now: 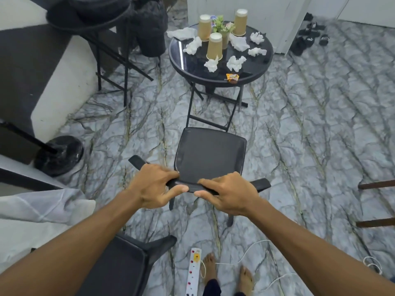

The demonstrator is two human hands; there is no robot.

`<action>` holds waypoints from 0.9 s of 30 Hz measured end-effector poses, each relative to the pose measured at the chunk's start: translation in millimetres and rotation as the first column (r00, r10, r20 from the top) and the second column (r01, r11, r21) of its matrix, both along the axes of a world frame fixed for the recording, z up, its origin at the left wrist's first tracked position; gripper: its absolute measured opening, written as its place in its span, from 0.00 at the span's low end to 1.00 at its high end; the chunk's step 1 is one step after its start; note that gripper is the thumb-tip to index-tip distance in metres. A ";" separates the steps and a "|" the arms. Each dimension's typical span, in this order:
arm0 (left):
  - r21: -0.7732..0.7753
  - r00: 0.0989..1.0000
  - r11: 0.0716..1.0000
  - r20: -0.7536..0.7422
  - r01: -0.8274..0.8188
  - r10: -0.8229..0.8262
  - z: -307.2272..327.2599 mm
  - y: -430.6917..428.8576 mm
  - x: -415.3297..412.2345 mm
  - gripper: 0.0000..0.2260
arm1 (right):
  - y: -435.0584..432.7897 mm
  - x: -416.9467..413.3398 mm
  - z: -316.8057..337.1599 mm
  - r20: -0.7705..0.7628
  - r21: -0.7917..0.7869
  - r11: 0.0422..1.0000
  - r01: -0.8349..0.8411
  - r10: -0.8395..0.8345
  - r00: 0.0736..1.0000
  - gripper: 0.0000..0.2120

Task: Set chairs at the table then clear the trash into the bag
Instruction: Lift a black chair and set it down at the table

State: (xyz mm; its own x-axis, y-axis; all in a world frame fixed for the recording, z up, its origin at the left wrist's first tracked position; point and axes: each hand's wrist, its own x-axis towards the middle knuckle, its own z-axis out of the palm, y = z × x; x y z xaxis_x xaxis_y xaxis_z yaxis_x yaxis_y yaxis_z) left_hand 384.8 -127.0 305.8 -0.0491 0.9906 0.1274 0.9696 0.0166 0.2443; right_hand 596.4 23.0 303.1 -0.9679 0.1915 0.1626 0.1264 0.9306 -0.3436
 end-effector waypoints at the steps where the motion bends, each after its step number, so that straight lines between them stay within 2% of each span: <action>1: -0.009 1.000 1.000 -0.003 -0.018 0.018 -0.5 -4.7 2.4 0.27 | 1.7 0.4 -0.9 0.004 -0.004 1.000 -0.008 0.008 1.000 0.30; 5: 0.038 0.999 0.999 0.039 -0.037 0.036 -3.6 7.1 1.2 0.24 | 37.9 -11.1 6.4 0.025 -0.063 0.997 0.040 -0.039 0.999 0.32; 9: 0.081 0.991 0.990 0.077 -0.112 0.105 -5.1 46.4 -24.6 0.24 | 65.2 -38.2 11.4 0.035 -0.063 0.993 0.103 -0.101 0.994 0.29; 13: -0.009 0.999 1.000 0.043 0.023 -0.023 -7.0 59.7 -52.2 0.24 | 61.1 -48.2 0.1 -0.071 -0.001 0.988 0.153 -0.152 0.986 0.25; 16: 0.034 0.999 0.999 0.009 0.041 -0.041 -1.5 52.4 -78.8 0.24 | 45.0 -69.2 1.7 -0.095 0.008 0.984 0.181 -0.179 0.979 0.29; 18: 0.063 1.000 0.998 -0.006 0.014 -0.014 2.4 43.4 -95.8 0.24 | 35.1 -85.4 6.6 -0.085 0.005 0.984 0.177 -0.176 0.981 0.27; 20: 0.056 1.000 0.998 0.003 0.004 -0.004 3.2 35.9 -103.2 0.24 | 33.1 -90.7 10.6 -0.056 -0.024 0.992 0.125 -0.127 0.990 0.25; 24: 0.002 1.000 1.000 0.007 0.001 -0.001 -7.6 21.3 -91.8 0.25 | 45.5 -72.3 6.8 0.060 -0.101 0.989 -0.107 0.113 0.992 0.22; 27: 0.082 0.989 0.986 0.023 -0.144 0.143 -17.8 4.5 -77.4 0.23 | 51.3 -63.7 5.4 0.125 -0.149 0.974 -0.172 0.191 0.974 0.22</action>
